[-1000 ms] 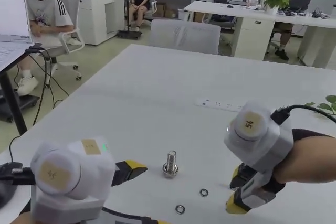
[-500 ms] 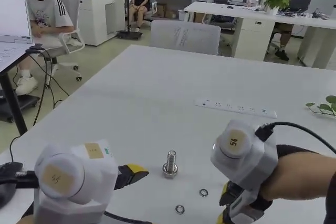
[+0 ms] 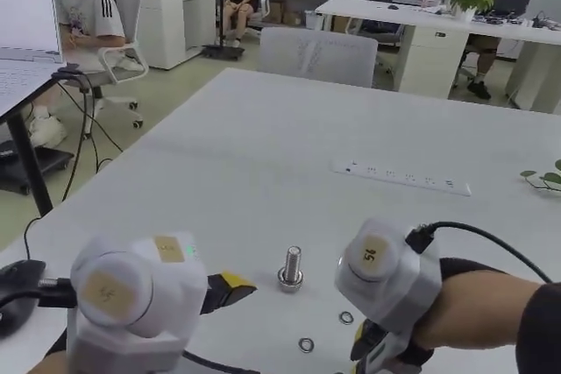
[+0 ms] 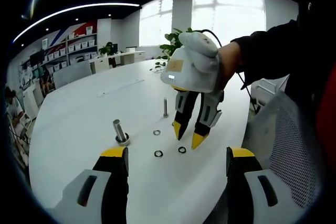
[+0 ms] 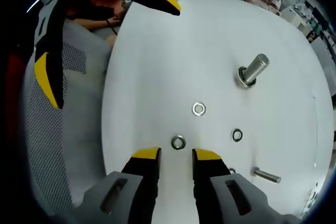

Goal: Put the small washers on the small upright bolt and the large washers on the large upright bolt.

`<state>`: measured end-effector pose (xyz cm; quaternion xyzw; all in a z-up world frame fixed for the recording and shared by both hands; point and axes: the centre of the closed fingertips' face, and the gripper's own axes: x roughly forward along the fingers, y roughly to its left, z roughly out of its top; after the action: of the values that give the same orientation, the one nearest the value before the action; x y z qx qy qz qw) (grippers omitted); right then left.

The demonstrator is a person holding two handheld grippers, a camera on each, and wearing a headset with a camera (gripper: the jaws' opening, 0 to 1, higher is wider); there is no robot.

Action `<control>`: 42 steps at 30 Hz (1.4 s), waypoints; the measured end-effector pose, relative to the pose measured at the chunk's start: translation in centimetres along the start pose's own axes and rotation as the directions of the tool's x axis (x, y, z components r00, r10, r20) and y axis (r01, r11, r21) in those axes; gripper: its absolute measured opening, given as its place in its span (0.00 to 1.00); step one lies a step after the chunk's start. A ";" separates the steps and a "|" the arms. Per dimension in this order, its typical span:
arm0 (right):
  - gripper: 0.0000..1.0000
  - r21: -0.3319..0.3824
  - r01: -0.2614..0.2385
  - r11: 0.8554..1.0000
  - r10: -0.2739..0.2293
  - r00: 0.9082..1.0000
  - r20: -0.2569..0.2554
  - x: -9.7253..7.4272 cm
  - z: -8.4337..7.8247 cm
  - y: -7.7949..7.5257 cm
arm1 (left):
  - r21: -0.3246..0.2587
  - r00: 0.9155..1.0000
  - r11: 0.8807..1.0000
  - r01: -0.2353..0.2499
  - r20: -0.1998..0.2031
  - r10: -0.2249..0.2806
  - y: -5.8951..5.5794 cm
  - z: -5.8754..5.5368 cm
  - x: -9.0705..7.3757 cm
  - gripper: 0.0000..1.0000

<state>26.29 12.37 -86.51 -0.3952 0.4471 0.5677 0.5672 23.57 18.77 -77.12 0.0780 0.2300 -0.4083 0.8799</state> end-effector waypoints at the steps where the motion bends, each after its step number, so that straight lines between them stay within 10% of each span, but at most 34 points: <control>1: 0.25 -0.002 0.000 1.000 0.000 1.000 -0.002 0.1 0.0 0.0 | 0.001 1.000 1.000 0.000 -0.001 0.000 0.0 0.0 0.0 0.76; 42: 0.14 -0.128 0.043 0.991 -0.049 0.998 -0.042 1.2 0.1 0.0 | -0.006 1.000 1.000 0.013 0.020 -0.013 -0.4 0.4 -0.2 0.75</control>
<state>26.23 12.83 -87.59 -0.4534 0.4136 0.5727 0.5434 23.29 18.49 -76.68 0.0698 0.2231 -0.4141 0.8797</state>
